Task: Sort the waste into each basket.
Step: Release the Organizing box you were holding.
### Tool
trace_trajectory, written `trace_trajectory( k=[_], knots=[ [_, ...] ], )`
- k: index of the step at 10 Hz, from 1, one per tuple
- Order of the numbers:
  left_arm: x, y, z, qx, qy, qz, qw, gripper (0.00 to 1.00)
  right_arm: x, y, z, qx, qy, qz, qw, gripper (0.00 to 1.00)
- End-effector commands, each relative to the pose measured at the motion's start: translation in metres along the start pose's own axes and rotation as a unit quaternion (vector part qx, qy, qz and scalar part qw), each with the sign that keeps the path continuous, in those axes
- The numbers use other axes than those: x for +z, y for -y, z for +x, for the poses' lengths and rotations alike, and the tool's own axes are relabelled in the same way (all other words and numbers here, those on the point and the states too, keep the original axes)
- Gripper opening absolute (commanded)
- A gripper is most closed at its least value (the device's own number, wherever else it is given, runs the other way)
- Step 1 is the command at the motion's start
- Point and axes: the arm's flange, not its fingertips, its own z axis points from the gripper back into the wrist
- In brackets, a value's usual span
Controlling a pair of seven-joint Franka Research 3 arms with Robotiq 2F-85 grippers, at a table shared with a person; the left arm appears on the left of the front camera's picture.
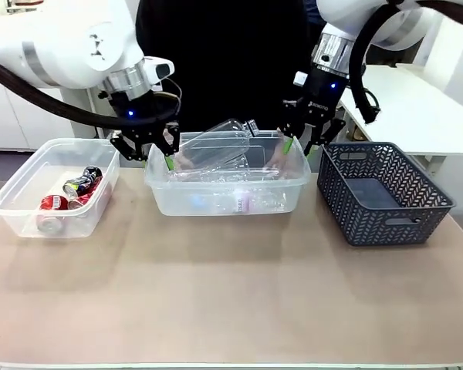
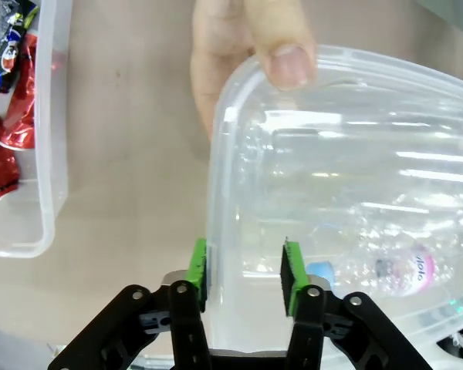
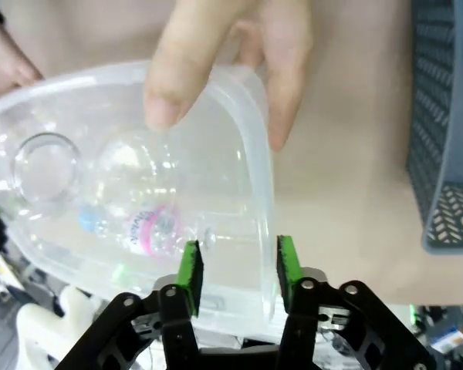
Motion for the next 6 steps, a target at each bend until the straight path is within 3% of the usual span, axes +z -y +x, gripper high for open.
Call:
trace_trajectory(
  k=[1, 2, 4, 6],
  knots=[
    [0.009, -0.01, -0.015, -0.014, 0.017, -0.024, 0.999, 0.89, -0.01, 0.025, -0.031, 0.012, 0.065, 0.049, 0.997, 0.91],
    [0.015, -0.011, -0.02, -0.026, 0.026, -0.038, 0.999, 0.99, -0.01, 0.031, -0.038, 0.003, 0.099, 0.052, 0.994, 1.0],
    [0.021, -0.015, -0.024, -0.034, 0.031, -0.047, 0.998, 1.0, -0.008, 0.038, -0.044, 0.014, 0.137, 0.069, 0.988, 1.0],
    [0.023, -0.021, -0.029, -0.058, 0.028, -0.079, 0.995, 1.0, -0.011, 0.037, -0.041, 0.012, 0.144, 0.067, 0.987, 1.0]
  ],
)
